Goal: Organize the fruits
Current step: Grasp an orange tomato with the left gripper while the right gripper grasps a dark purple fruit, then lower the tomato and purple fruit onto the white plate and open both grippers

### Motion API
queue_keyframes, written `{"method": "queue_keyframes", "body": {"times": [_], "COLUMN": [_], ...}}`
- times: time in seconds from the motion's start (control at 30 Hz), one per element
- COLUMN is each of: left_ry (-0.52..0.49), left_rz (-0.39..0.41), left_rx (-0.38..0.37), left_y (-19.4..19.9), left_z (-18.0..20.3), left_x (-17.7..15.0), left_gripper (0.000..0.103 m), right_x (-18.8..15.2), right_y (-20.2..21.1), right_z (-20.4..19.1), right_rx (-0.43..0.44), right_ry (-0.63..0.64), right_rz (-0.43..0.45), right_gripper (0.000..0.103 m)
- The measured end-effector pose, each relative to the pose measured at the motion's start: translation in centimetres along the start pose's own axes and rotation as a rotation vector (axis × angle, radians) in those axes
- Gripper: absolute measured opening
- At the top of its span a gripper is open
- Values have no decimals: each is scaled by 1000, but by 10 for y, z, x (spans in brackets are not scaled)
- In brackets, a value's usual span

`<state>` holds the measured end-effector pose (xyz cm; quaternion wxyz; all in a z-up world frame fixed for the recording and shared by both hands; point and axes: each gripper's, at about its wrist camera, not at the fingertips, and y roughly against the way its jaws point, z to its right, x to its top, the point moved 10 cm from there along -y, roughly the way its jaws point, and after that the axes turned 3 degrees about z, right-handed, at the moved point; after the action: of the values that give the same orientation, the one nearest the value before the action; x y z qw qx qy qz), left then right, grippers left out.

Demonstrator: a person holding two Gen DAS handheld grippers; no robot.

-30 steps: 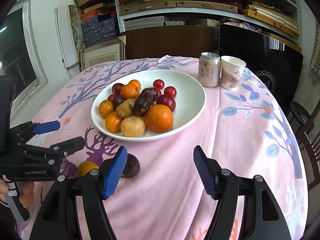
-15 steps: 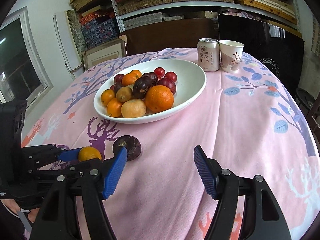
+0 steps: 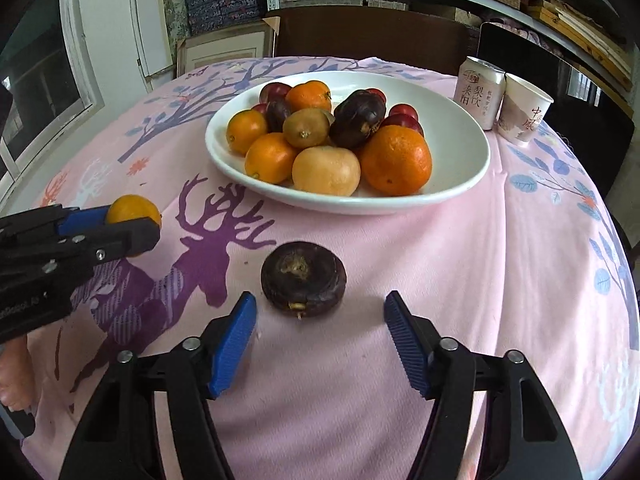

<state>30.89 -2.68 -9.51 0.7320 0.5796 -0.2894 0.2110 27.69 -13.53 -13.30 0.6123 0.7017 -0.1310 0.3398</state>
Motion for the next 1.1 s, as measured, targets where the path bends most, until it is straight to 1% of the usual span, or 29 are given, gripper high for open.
{"method": "queue_keyframes", "body": {"times": [0.03,0.1,0.17,0.27,0.4,0.47,0.57,0.67,0.77,0.87,0.97,1.03,1.1], "left_ry": [-6,-9,-4,-9,-16,-13,-10,-49,-53,-69,-64,-54,-19], "left_rz": [8,10,0,-1,-7,4,31,81,94,129,105,84,45], "left_rx": [6,12,11,25,40,32,4,45,43,71,95,135,123], "left_y": [1,0,-3,-6,-5,1,16,32,36,29,1,-22,-43], "left_z": [-1,-3,-3,-3,-2,1,7,9,11,12,9,-1,-8], "left_x": [1,1,-1,-2,-4,-1,12,37,67,95,111,118,119], "left_gripper": [36,36,36,36,36,36,36,36,36,36,36,36,36], "right_x": [1,4,5,5,7,11,22,41,65,88,107,117,125], "right_y": [-3,-3,-2,13,42,57,75,90,98,93,68,47,29], "right_z": [-2,-6,-5,-2,11,21,36,48,53,50,39,34,34], "right_rx": [-5,3,3,30,18,-1,-15,-42,-49,-61,-46,-51,-67], "right_ry": [10,7,-6,-36,-68,-73,-86,-82,-86,-82,-65,-55,-59], "right_rz": [-9,-4,9,56,116,146,192,259,319,367,363,350,327], "right_gripper": [53,42,41,41,41,41,41,41,41,41,41,41,42]}}
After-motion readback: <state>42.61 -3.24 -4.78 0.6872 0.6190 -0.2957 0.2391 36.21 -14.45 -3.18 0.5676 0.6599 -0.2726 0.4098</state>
